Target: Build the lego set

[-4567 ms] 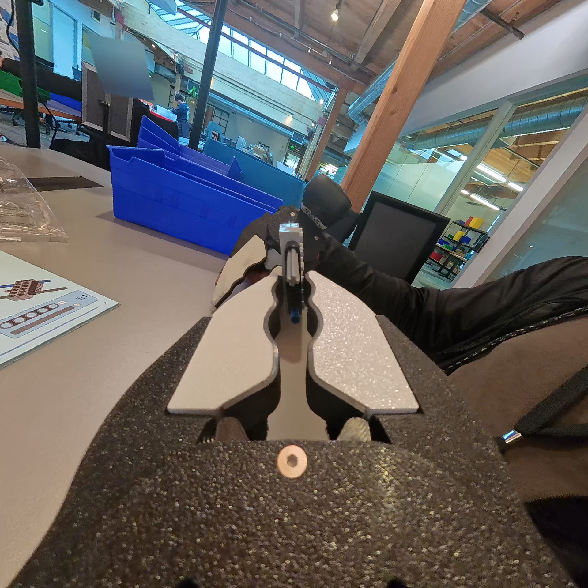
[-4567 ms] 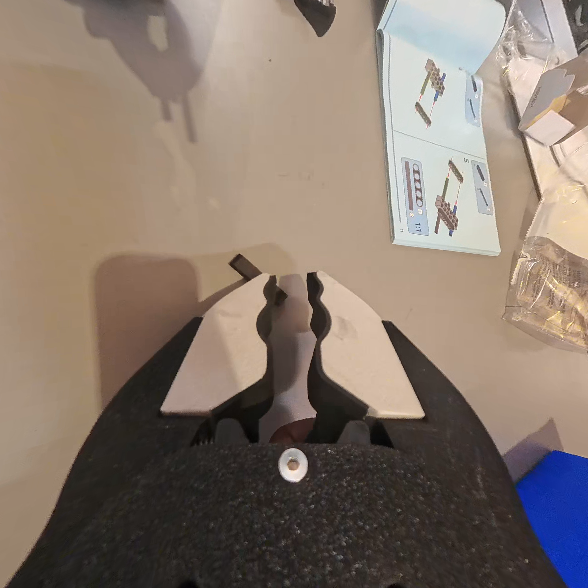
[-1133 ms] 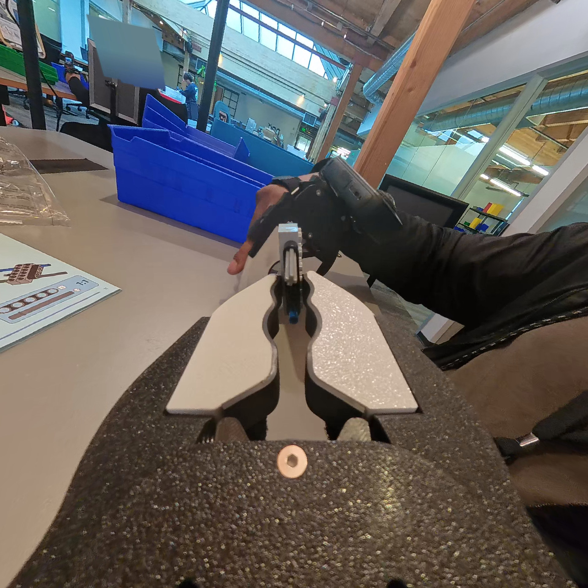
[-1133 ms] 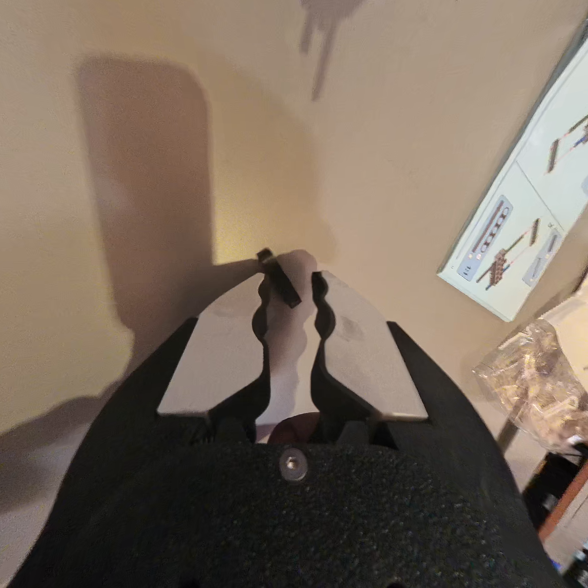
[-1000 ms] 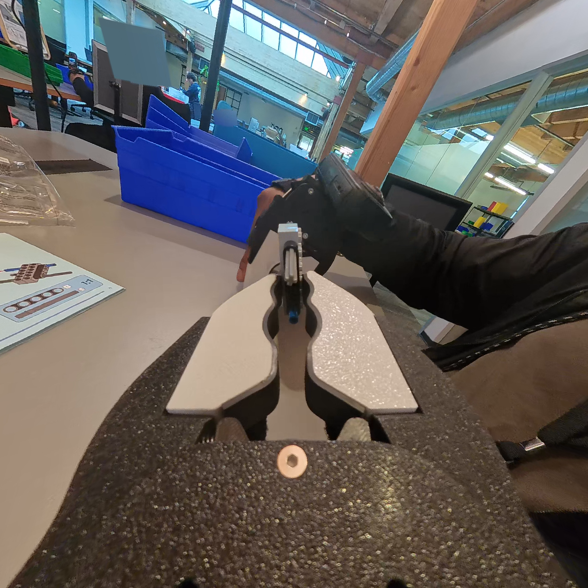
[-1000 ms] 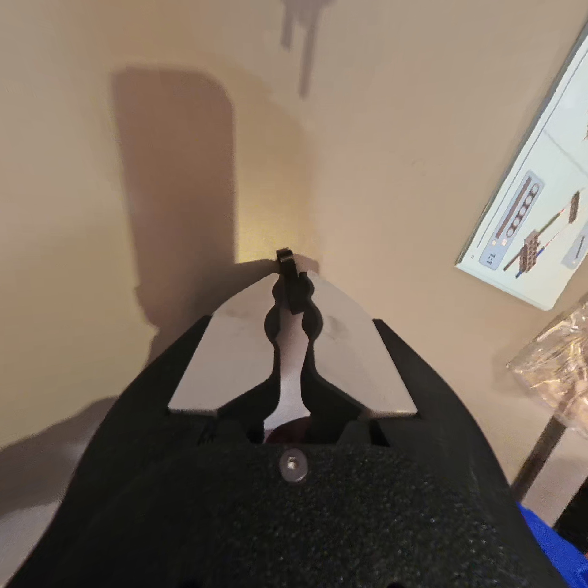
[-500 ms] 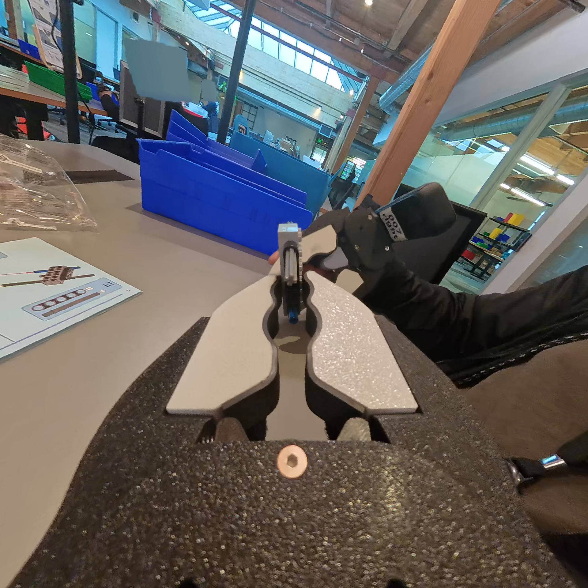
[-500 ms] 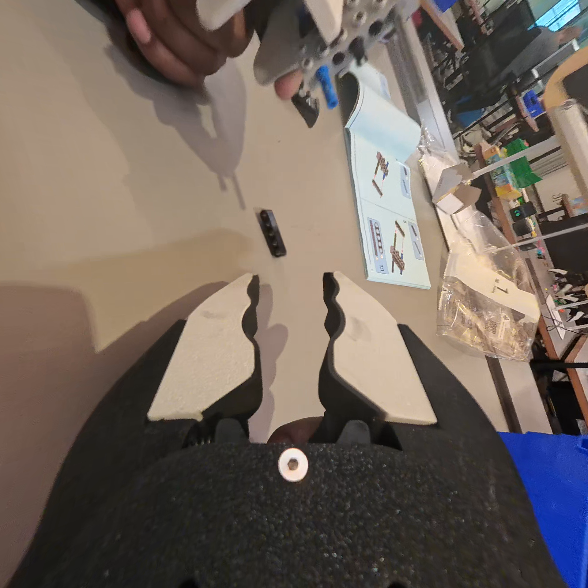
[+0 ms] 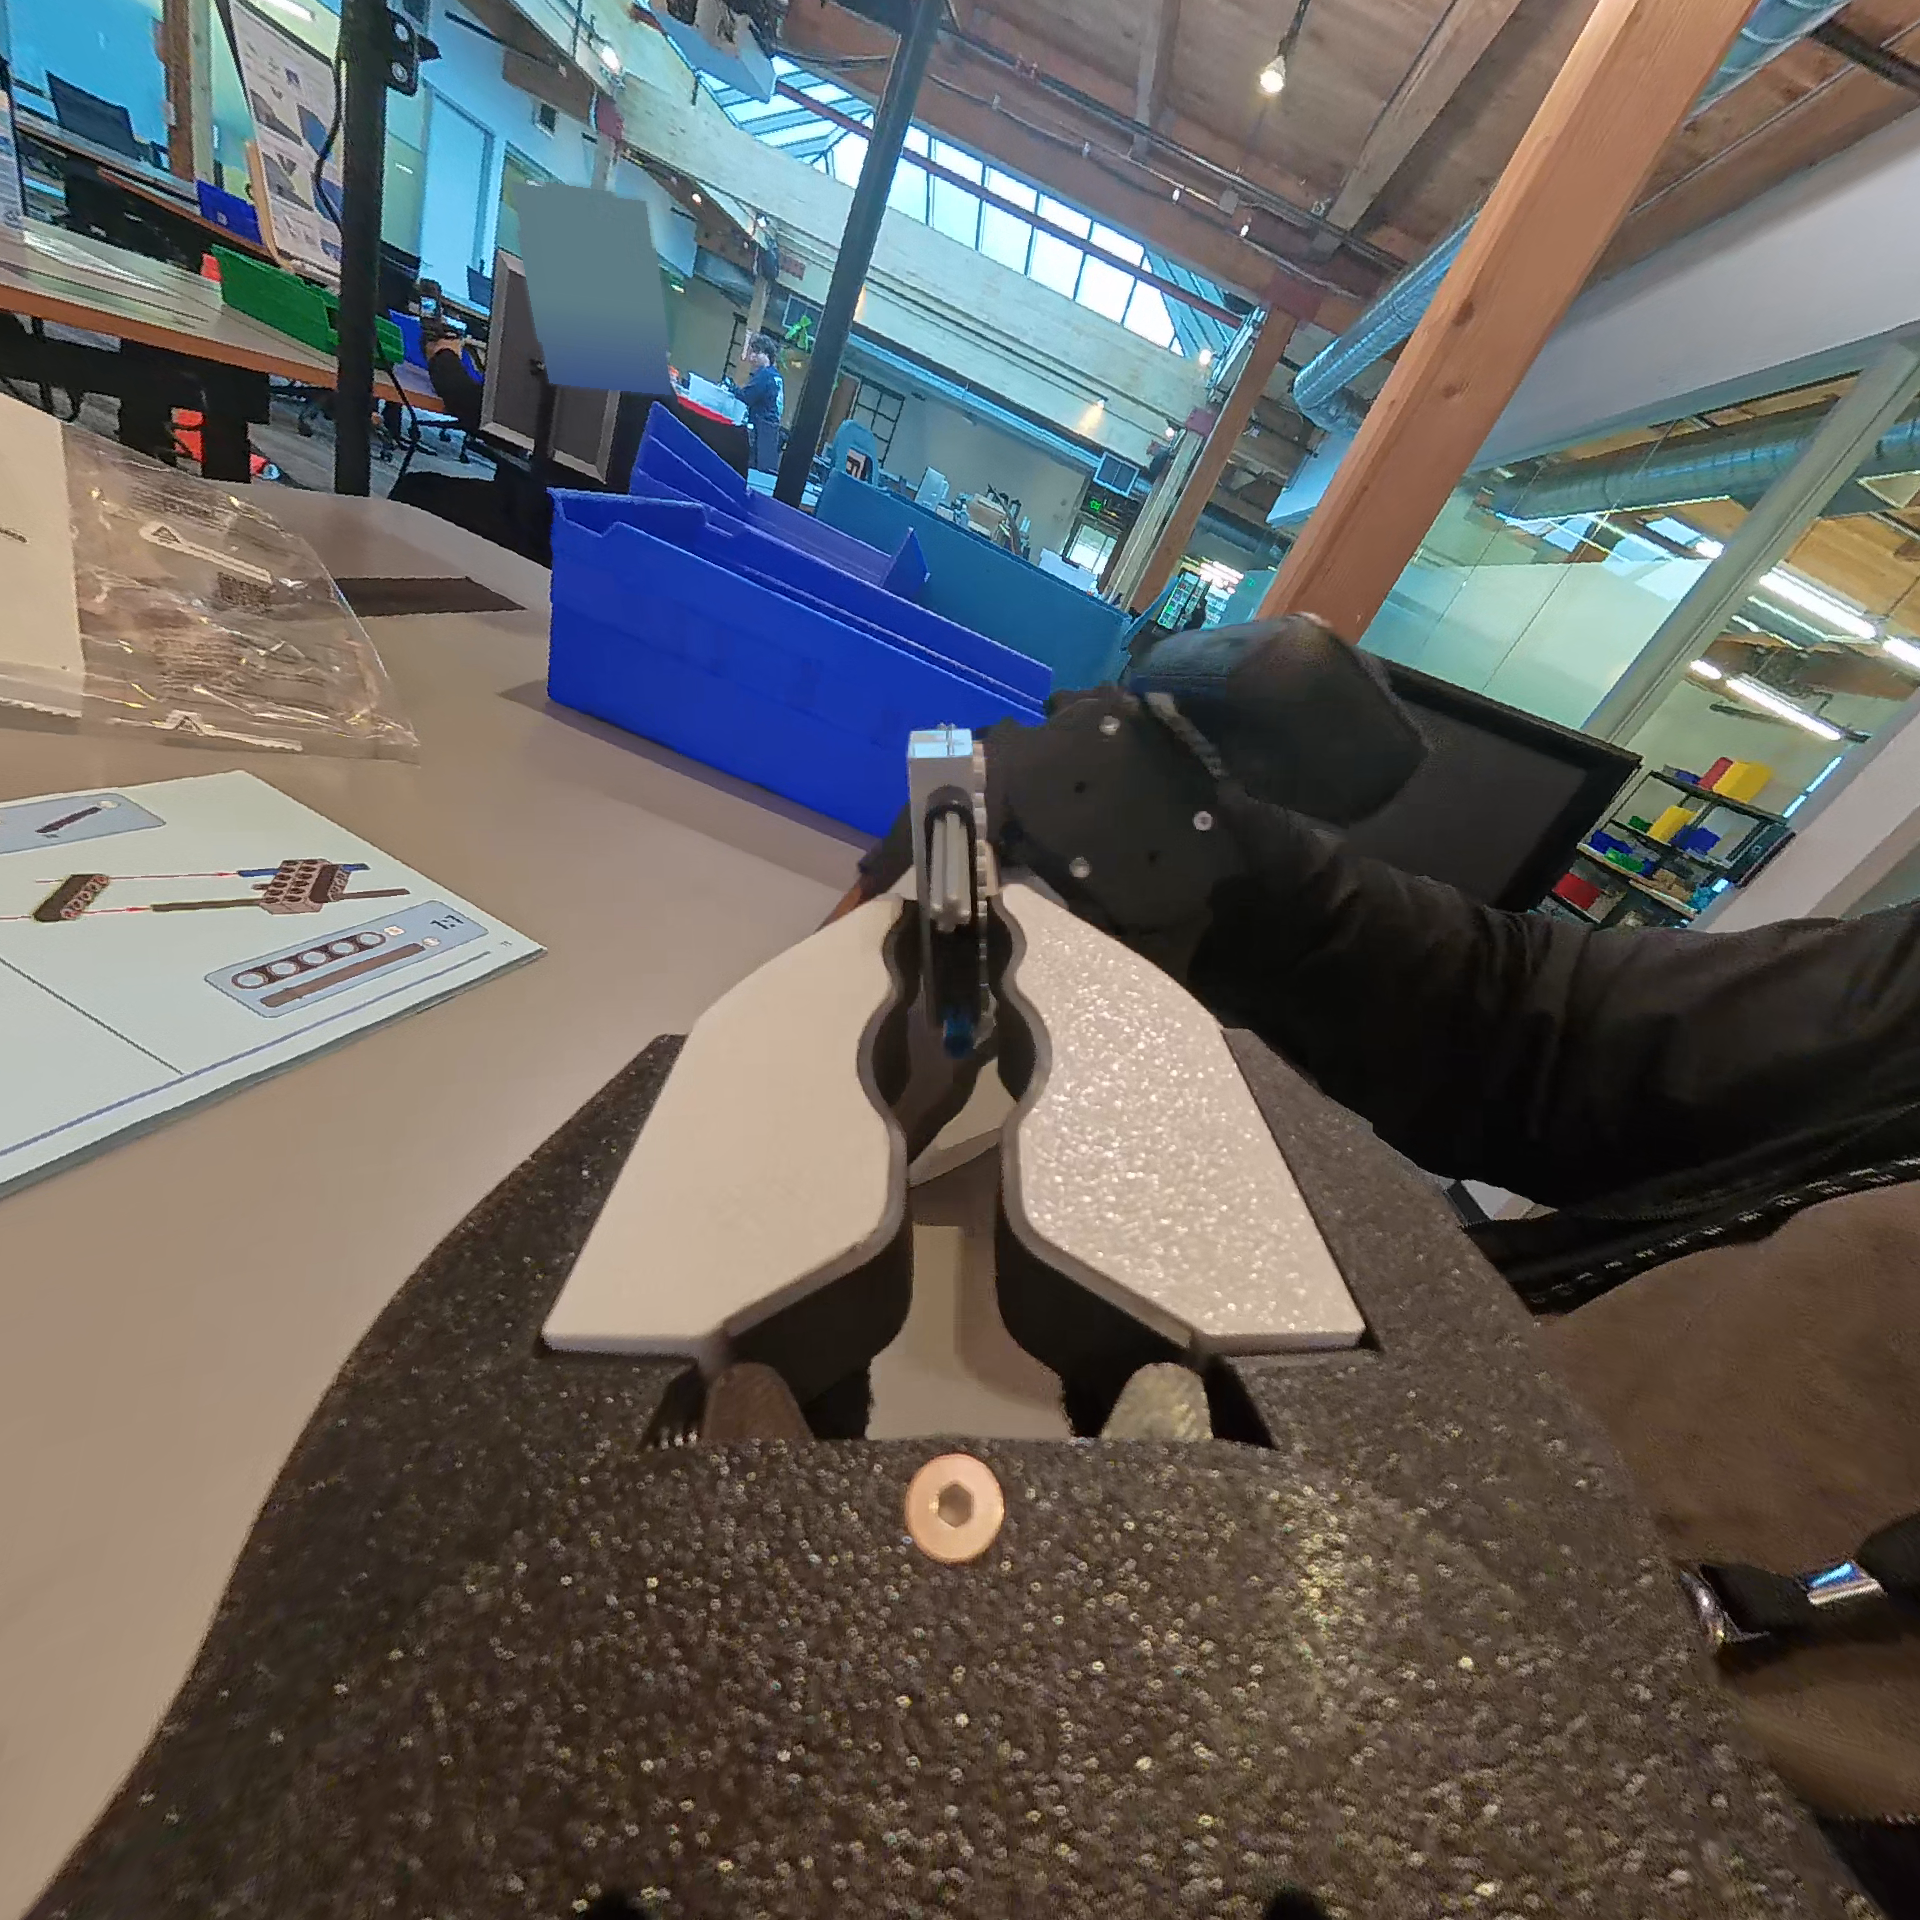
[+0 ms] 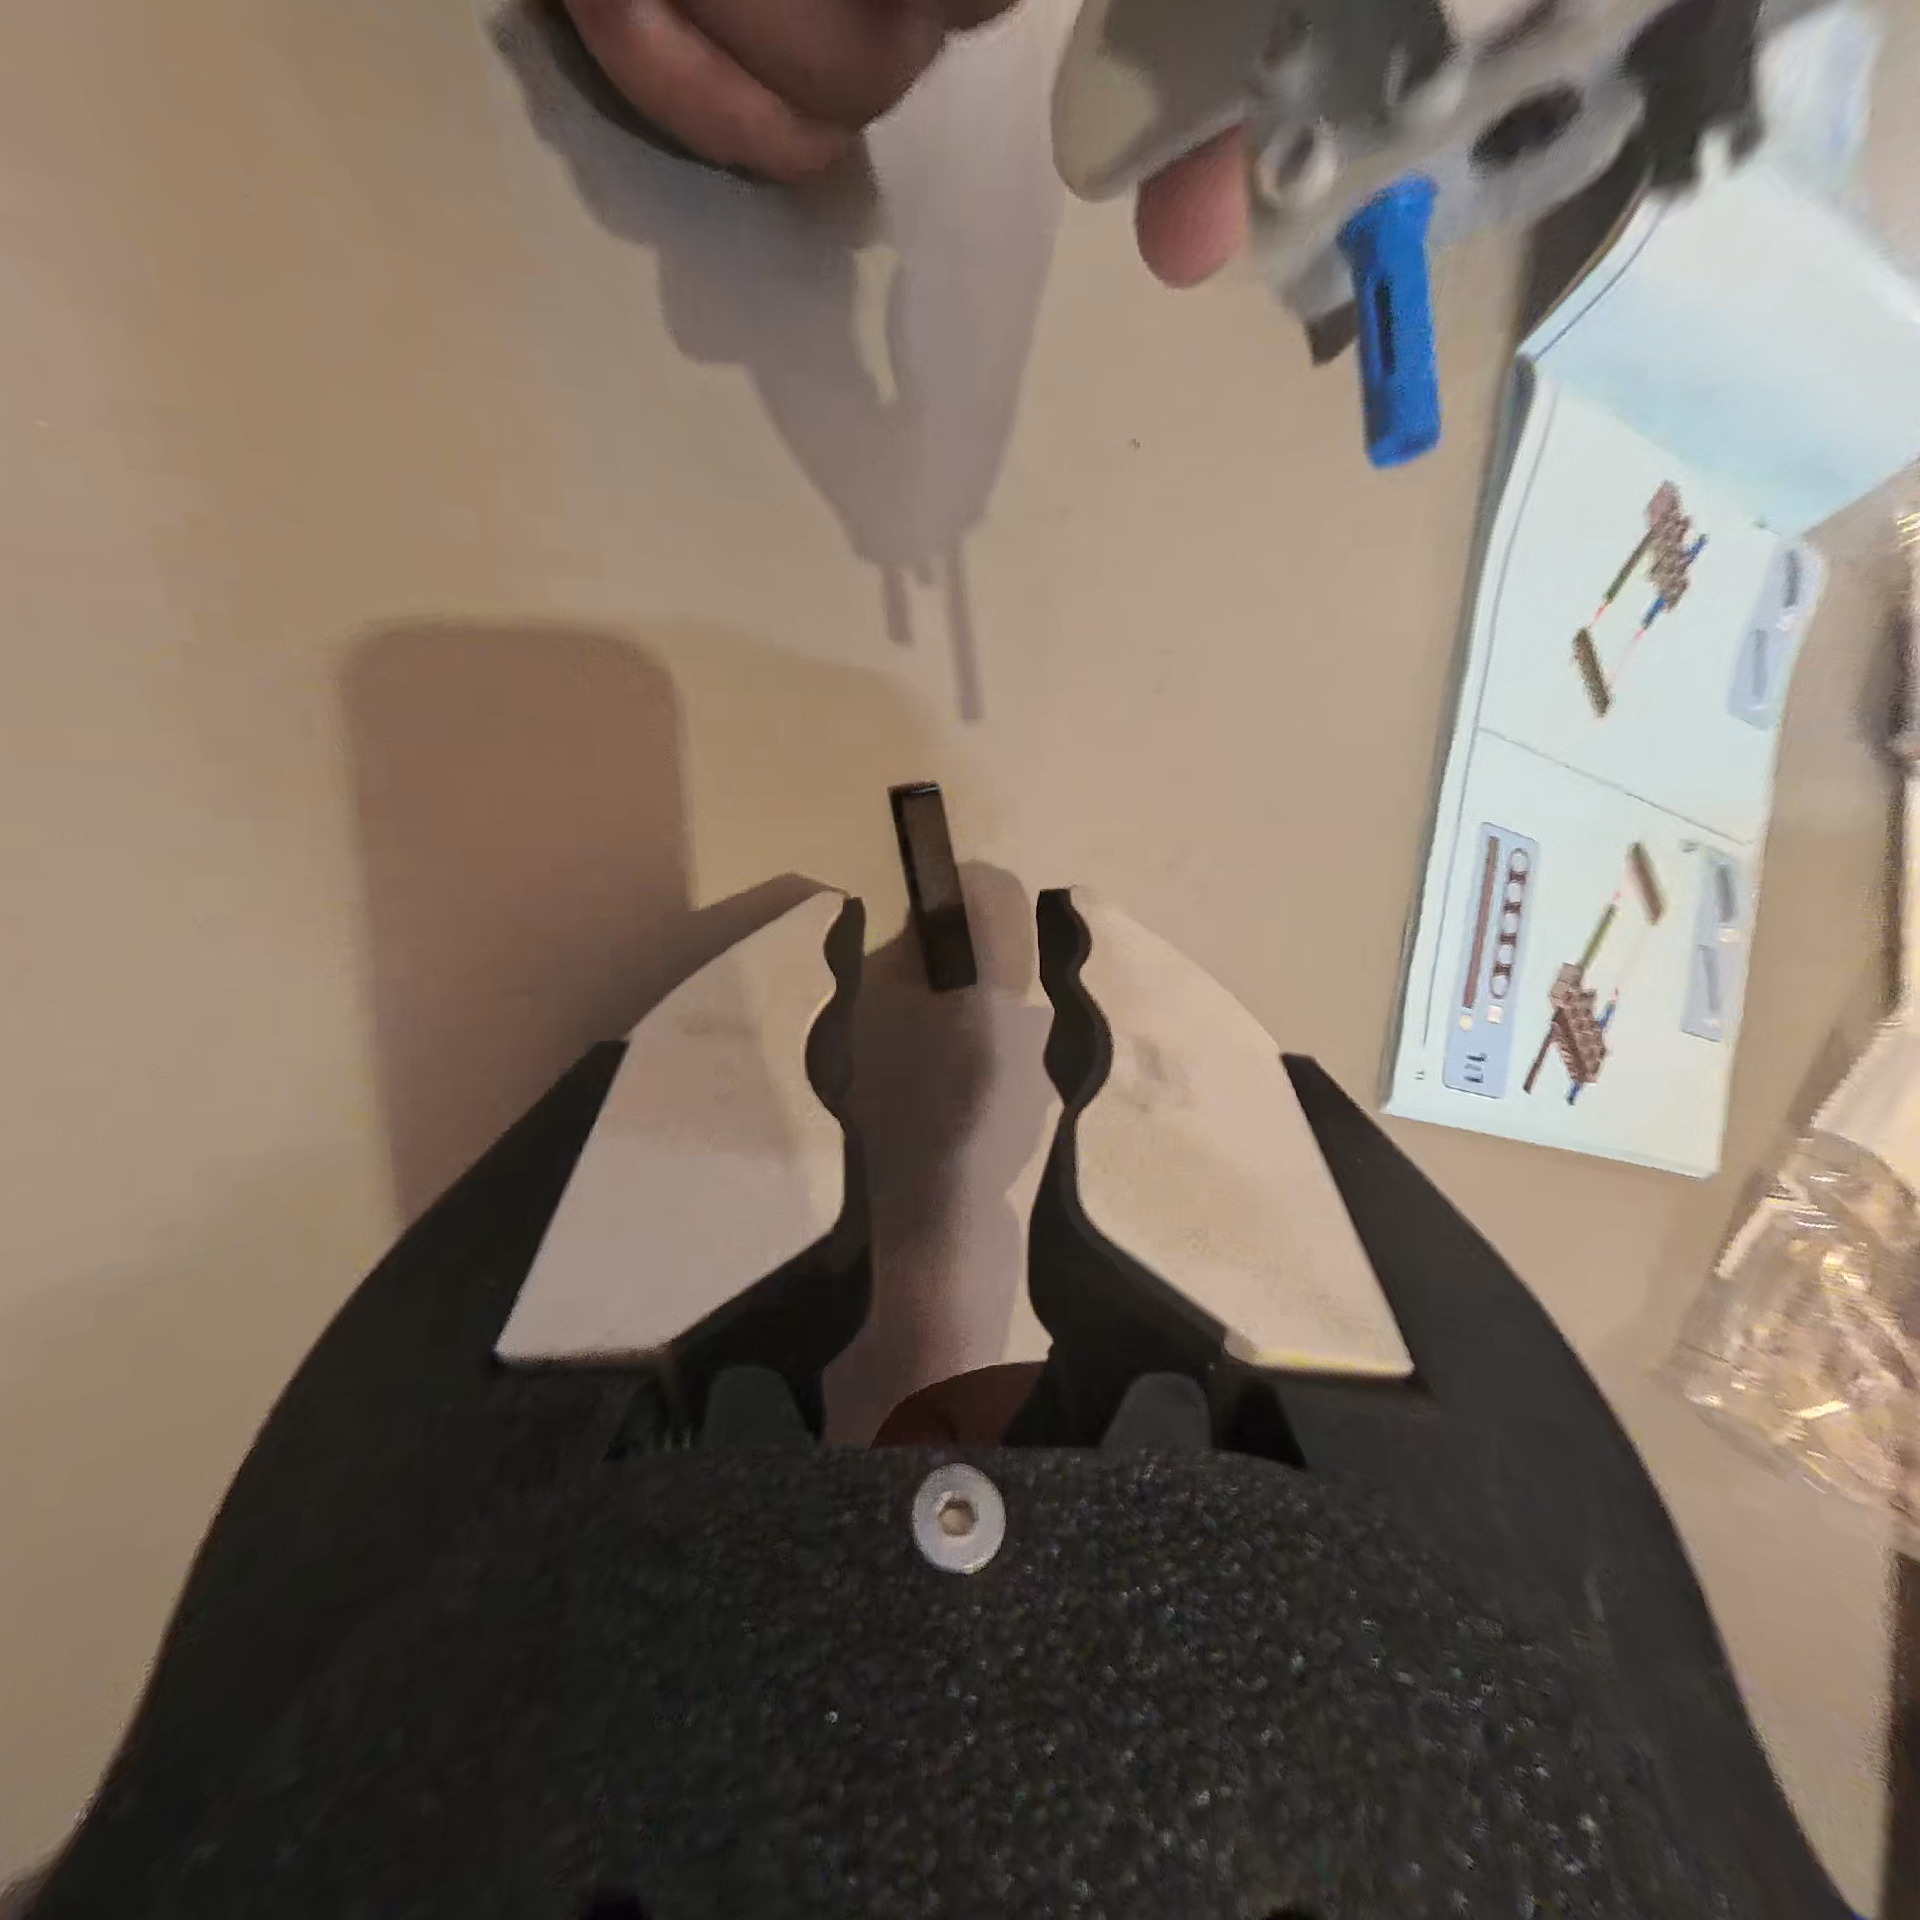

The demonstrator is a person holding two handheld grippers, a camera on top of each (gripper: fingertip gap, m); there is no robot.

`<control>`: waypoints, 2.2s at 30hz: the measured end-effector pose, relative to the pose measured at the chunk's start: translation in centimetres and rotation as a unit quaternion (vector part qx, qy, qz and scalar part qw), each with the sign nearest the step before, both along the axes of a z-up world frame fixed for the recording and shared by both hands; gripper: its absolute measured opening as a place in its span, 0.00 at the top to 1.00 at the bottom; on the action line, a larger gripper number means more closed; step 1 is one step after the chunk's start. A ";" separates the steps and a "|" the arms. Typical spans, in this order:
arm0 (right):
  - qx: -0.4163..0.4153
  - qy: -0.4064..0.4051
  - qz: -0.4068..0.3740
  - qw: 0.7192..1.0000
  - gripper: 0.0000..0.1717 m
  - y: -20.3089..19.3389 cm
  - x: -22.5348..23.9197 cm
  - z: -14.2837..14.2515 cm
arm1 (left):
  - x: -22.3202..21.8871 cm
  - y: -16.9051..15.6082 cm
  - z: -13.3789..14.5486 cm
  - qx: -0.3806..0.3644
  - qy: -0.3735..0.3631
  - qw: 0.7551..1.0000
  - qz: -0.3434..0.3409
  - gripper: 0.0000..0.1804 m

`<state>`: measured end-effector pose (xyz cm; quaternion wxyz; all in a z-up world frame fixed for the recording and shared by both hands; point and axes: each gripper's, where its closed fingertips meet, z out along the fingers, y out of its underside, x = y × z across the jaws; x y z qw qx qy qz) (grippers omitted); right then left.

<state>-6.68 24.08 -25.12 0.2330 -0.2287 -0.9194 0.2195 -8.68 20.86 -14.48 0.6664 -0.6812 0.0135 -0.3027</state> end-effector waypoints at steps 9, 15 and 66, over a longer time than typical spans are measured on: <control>-0.049 0.100 0.000 0.994 0.95 -0.8 -0.7 1.5 | -0.3 -0.2 0.3 0.003 -0.006 1.000 0.005 0.94; -0.108 0.129 0.012 0.986 0.86 -1.5 0.9 2.8 | -0.1 0.0 0.0 -0.001 -0.003 1.000 0.003 0.93; -0.116 -0.038 0.013 0.992 0.84 -3.8 0.3 -0.7 | -0.2 0.0 0.2 -0.004 0.008 1.000 0.011 0.94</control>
